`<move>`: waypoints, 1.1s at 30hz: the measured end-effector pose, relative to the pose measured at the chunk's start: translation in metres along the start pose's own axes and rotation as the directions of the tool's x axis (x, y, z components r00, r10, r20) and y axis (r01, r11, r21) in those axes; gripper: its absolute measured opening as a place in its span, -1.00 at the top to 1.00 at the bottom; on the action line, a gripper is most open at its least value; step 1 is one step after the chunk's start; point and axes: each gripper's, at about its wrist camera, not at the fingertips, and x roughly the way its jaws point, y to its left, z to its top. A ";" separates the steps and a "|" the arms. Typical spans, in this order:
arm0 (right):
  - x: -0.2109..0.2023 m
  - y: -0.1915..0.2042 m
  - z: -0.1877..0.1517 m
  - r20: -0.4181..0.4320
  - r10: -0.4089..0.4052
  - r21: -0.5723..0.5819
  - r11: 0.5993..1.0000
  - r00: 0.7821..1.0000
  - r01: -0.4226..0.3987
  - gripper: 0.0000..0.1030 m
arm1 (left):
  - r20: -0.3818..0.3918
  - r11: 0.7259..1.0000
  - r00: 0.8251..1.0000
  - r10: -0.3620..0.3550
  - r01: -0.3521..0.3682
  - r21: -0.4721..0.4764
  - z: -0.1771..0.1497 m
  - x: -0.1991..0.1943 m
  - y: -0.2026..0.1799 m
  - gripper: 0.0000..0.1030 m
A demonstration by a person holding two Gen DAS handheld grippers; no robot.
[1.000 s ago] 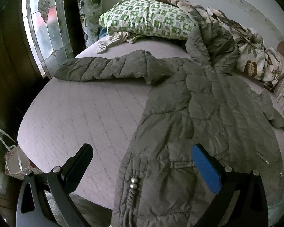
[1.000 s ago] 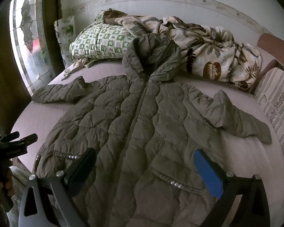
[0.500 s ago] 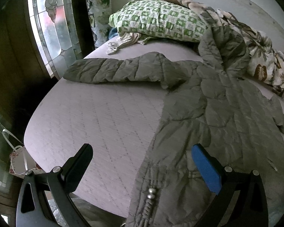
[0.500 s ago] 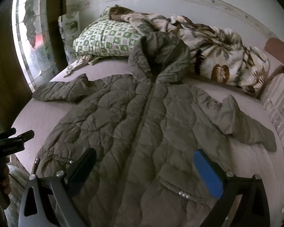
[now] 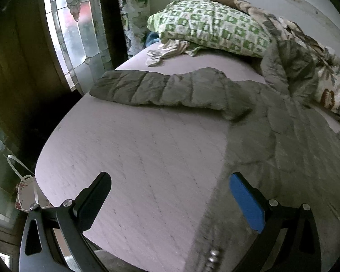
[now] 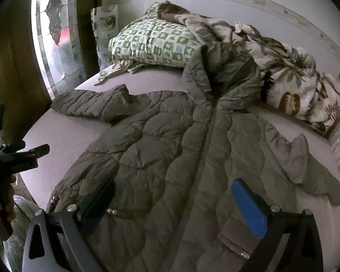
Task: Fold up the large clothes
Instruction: 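Grasp the sleeve cuff with the left tool and lift it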
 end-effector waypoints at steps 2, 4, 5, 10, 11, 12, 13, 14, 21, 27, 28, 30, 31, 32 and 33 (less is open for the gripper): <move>0.007 0.005 0.004 -0.006 0.005 -0.011 1.000 1.000 -0.005 -1.00 | -0.002 1.000 1.000 0.013 -0.013 -0.006 0.006 0.008 0.009 -1.00; 0.014 0.010 0.008 -0.010 0.010 -0.024 1.000 1.000 -0.010 -1.00 | -0.013 1.000 1.000 0.015 -0.015 -0.018 0.018 0.021 0.023 -1.00; 0.018 0.012 0.010 -0.013 0.012 -0.030 0.999 1.000 -0.012 -1.00 | -0.019 0.999 1.000 0.021 -0.022 -0.028 0.025 0.029 0.031 -1.00; 0.038 0.027 0.021 -0.025 0.018 -0.075 0.997 1.000 -0.020 -1.00 | -0.060 0.988 0.994 0.087 -0.093 -0.122 0.072 0.072 0.085 -1.00; 0.043 0.030 0.024 -0.025 0.016 -0.084 0.996 1.000 -0.018 -1.00 | -0.070 0.984 0.993 0.092 -0.101 -0.144 0.082 0.081 0.096 -1.00; 0.047 0.033 0.026 -0.027 0.013 -0.091 0.996 1.000 -0.016 -1.00 | -0.075 0.982 0.992 0.097 -0.108 -0.155 0.090 0.087 0.103 -1.00; 0.052 0.034 0.028 -0.029 0.014 -0.094 0.995 0.999 -0.017 -1.00 | -0.075 0.979 0.992 0.105 -0.117 -0.164 0.100 0.095 0.110 -1.00; 0.055 0.035 0.030 -0.030 0.016 -0.094 0.995 0.999 -0.018 -1.00 | -0.076 0.978 0.990 0.115 -0.126 -0.166 0.106 0.099 0.113 -1.00; 0.078 0.039 0.044 -0.046 0.014 -0.104 0.994 0.999 -0.019 -1.00 | -0.078 0.971 0.990 0.121 -0.134 -0.198 0.144 0.137 0.132 -1.00; 0.097 0.037 0.055 -0.054 0.004 -0.103 0.995 0.999 -0.009 -1.00 | -0.160 0.944 0.968 0.193 -0.228 -0.239 0.161 0.192 0.159 -1.00; 0.099 0.037 0.056 -0.056 0.004 -0.099 0.995 0.998 -0.009 -1.00 | -0.180 0.939 0.963 0.200 -0.241 -0.247 0.163 0.202 0.163 -1.00; 0.104 0.036 0.056 -0.063 0.002 -0.098 0.995 0.998 -0.008 -1.00 | -0.204 0.936 0.967 0.153 -0.208 -0.285 0.163 0.216 0.170 -1.00; 0.106 0.036 0.055 -0.069 0.000 -0.099 0.995 0.998 -0.007 -1.00 | -0.205 0.935 0.971 0.120 -0.180 -0.304 0.163 0.222 0.171 -0.97; 0.109 0.035 0.054 -0.076 -0.002 -0.100 0.995 0.997 -0.006 -1.00 | -0.206 0.935 0.973 0.101 -0.163 -0.314 0.163 0.226 0.172 -0.91; 0.111 0.035 0.053 -0.081 -0.005 -0.100 0.995 0.997 -0.003 -1.00 | -0.205 0.934 0.975 0.091 -0.155 -0.321 0.163 0.229 0.170 -0.89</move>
